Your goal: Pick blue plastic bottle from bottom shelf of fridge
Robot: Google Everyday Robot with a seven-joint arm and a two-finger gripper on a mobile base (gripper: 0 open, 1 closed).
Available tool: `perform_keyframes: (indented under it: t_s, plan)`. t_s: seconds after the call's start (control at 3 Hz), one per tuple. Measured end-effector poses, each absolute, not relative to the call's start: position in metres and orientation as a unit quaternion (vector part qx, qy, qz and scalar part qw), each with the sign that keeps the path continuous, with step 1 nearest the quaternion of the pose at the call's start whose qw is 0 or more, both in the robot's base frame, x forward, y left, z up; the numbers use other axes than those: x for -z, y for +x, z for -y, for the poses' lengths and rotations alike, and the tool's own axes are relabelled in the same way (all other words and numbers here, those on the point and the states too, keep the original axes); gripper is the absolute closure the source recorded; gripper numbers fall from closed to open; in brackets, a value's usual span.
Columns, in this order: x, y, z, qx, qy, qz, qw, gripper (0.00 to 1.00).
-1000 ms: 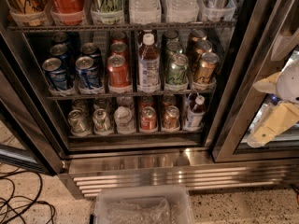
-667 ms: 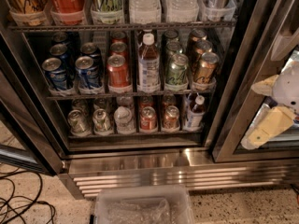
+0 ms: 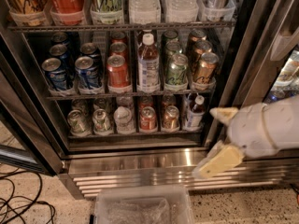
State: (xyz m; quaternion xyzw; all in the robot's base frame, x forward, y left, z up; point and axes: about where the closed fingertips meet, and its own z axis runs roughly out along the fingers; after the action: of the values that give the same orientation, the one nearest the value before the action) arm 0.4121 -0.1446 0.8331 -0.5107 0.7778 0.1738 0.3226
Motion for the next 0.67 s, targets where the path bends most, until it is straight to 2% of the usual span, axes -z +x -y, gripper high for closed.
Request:
perform_keyframes:
  t_s: [0.33, 0.67]
  plan:
    - [-0.795, 0.408, 0.085, -0.224, -0.499, -0.752, 0.368, 0.00]
    - [-0.775, 0.430, 0.046, -0.257, -0.457, -0.740, 0.421, 0.00]
